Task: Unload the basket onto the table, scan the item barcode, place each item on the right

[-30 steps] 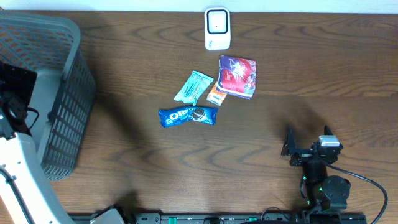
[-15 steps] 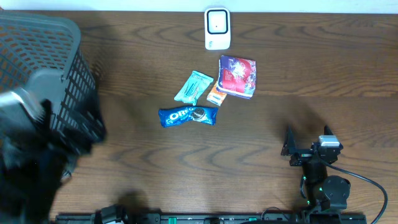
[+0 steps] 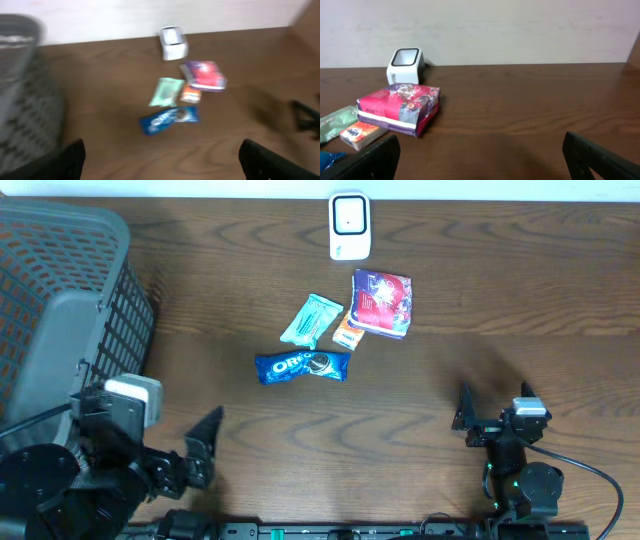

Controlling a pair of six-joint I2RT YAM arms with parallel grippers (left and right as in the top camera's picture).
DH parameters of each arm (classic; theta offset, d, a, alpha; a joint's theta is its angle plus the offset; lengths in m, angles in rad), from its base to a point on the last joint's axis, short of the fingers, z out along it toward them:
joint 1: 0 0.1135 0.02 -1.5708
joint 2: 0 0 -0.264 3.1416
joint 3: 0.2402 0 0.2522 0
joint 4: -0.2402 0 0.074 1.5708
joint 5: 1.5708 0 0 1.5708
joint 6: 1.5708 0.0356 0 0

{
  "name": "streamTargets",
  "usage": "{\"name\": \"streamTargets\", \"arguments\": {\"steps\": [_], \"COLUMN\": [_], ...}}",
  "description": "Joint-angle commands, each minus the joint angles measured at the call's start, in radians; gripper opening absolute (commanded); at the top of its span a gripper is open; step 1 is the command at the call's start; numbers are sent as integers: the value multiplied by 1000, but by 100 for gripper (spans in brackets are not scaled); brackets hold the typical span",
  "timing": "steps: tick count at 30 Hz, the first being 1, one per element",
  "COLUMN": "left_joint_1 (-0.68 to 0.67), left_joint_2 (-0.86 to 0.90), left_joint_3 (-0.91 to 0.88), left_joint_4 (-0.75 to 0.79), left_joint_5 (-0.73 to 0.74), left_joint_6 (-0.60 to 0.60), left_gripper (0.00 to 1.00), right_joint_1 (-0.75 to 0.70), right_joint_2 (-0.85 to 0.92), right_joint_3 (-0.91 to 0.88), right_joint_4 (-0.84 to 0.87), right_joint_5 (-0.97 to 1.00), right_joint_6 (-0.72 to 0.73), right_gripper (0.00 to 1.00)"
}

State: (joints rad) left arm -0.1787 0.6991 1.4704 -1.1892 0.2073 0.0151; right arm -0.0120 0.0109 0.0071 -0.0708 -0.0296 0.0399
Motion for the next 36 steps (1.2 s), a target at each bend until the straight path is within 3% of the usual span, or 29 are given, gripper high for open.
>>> {"name": "streamTargets", "arguments": {"steps": [1,7,13,17,26,36], "left_joint_1": [-3,-3,-3,-3,-3,-3], "left_joint_2": [-5,-136,-348,-449,-455,-453], "left_joint_3": [5,-8,-79,-154,-367,-440], "left_joint_4": [-39,-151,-117,-93,68,182], "left_joint_5": [-217,-212,-103,-116,-145,-202], "left_joint_6": [-36,-34,-33,-42,-42,-42], "left_gripper": [98,98,98,98,98,98], "right_joint_1": [-13,-13,-13,-13,-13,-13], "right_joint_2": [-5,-5,-5,-5,-5,-5], "right_joint_3": [-2,-2,-2,-2,-2,-2], "right_joint_4": [-4,-4,-4,-4,-4,-4], "right_joint_5": [-2,-2,-2,-2,-2,-2], "right_joint_6": [-11,-11,-11,-11,-11,-11], "right_gripper": [99,99,99,99,99,99]}}
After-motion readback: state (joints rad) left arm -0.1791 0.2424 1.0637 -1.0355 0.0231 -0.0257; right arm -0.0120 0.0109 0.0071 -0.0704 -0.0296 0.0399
